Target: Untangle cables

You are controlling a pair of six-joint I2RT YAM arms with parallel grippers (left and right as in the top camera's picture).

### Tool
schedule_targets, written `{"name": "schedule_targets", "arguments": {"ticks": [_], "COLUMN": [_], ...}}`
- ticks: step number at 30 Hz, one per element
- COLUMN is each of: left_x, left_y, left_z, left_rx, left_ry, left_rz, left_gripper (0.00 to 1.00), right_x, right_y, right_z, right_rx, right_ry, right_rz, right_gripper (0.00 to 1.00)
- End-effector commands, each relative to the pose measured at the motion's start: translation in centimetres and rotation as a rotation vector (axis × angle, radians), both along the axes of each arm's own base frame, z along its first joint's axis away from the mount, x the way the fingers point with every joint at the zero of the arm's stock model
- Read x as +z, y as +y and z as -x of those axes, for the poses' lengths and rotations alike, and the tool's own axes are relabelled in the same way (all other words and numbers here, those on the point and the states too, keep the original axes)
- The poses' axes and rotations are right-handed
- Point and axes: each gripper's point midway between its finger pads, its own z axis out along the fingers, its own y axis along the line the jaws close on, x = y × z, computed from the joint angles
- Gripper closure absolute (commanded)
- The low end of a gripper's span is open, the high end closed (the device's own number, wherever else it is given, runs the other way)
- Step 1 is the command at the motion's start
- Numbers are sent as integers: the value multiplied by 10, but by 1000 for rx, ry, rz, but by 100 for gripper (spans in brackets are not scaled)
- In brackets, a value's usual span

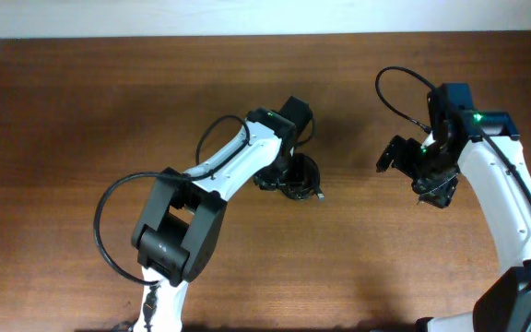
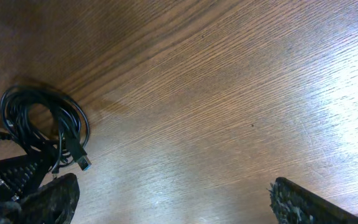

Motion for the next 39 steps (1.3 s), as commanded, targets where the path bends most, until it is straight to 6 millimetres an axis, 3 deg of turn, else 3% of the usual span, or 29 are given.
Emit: {"name": "schedule_targets", "arguments": {"ticks": [1,3,7,10,14,22,25,27,31,34,39], "left_x": [-2,-2,-2,1,34,131,154,156,150,134,127], "left_y": [-3,-3,-3,-4,-10,-33,-35,-34,-30,-15,13], "left_z": [1,1,1,1,-9,-18,-22,-26,-24,-29,-43], "left_rx": [5,5,5,4,-57,-172,-172,-169,-163,-153,-74], "left_ry": [9,8,7,10,-27,-101,-142,-159,-148,-158,-162], "left_rz": [3,4,5,8,27,158,175,169,139,45,-10], "left_gripper": [64,69,98,100,100,100,100,100,87,64,62], "right_x": [-2,-2,-2,-2,-2,-2,-2,-2,-3,-2,0], "right_y": [2,2,2,2,2,2,2,2,2,6,26], "right_z": [0,1,1,1,1,1,1,2,4,5,-5], "right_rx": [-2,-2,-2,-2,-2,-2,-1,-1,-2,1,55], "right_ry": [10,10,11,11,11,11,12,15,26,30,-22], "right_rz": [-8,-8,-8,-8,-8,-9,-9,-9,-9,-32,-58], "right_gripper": [2,2,2,1,2,2,1,2,2,2,2]}}
